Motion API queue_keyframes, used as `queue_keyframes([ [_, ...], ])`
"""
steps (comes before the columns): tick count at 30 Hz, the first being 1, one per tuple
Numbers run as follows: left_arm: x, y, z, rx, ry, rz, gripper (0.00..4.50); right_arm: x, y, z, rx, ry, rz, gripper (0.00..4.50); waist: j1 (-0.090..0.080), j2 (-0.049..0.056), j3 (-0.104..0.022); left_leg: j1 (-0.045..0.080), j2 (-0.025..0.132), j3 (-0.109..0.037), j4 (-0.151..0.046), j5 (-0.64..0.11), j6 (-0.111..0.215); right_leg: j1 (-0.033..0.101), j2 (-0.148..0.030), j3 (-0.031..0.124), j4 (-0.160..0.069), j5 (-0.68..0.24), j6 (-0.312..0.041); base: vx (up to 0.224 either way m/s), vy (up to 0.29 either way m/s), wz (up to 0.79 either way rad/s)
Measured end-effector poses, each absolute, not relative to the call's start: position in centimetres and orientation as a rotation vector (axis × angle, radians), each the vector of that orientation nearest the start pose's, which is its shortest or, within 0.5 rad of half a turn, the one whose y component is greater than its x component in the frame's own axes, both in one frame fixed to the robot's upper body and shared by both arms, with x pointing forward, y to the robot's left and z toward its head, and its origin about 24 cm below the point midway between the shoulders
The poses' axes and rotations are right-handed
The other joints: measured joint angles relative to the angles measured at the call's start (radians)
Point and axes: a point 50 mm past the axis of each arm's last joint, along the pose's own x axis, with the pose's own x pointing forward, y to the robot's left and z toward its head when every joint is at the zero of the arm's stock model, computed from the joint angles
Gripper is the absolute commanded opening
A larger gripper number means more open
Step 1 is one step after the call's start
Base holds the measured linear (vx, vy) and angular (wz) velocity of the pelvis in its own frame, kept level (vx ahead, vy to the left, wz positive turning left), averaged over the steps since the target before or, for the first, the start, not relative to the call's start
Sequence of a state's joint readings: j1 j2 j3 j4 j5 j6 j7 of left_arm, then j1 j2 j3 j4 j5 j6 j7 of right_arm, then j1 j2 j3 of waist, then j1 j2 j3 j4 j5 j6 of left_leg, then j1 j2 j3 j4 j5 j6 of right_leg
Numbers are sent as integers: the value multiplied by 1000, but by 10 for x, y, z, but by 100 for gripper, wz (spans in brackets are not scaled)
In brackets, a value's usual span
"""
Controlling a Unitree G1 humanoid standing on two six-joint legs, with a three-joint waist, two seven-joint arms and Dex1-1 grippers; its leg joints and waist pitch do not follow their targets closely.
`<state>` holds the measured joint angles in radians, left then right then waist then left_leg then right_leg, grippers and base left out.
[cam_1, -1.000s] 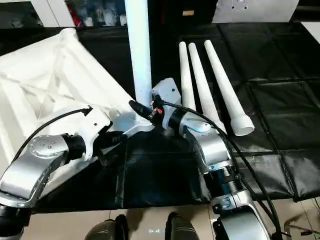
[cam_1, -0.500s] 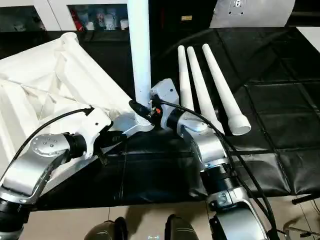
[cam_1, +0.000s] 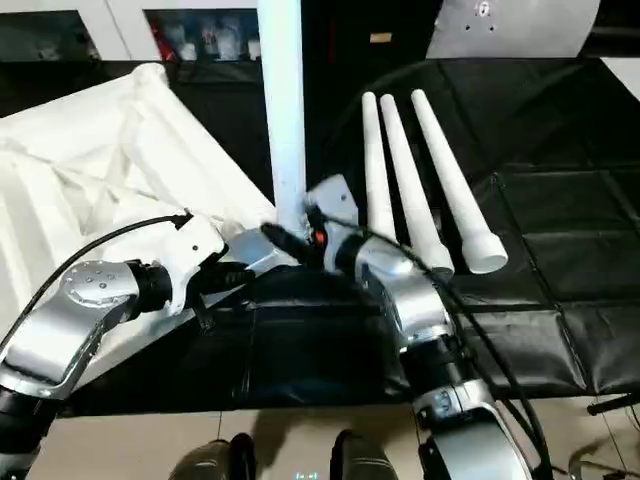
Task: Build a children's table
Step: Insert table leg to table base
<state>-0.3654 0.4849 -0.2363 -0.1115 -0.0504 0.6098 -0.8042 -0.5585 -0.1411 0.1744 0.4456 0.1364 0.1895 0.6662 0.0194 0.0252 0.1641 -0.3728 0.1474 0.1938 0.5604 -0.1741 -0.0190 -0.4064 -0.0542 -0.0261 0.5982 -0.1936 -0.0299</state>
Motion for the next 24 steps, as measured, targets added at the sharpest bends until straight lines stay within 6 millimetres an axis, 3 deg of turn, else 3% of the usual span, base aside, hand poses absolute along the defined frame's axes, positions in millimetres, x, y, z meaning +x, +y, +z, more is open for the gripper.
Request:
queue_keyframes([
  [11, 291, 148, 94, 459, 371, -958, 0, 322, -96, 68, -81, 187, 900, 446, 15, 0, 0, -1, 1, 0, 3, -1, -1, 0, 0, 0, 2, 0, 0, 0, 0, 0],
  [17, 297, 156, 95, 487, 366, -965, 0, 311, -112, 57, -96, 251, 888, 446, 14, 0, 0, 0, 1, 0, 4, -1, -3, 0, 0, 0, 3, 1, -1, 0, 0, 0],
  [24, 300, 157, 93, 500, 348, -1006, 0, 311, -115, 73, -126, 192, 909, 446, 16, 1, 0, 0, 1, -1, 4, -1, -6, 0, 0, -1, 4, 2, -2, 0, 0, 0],
])
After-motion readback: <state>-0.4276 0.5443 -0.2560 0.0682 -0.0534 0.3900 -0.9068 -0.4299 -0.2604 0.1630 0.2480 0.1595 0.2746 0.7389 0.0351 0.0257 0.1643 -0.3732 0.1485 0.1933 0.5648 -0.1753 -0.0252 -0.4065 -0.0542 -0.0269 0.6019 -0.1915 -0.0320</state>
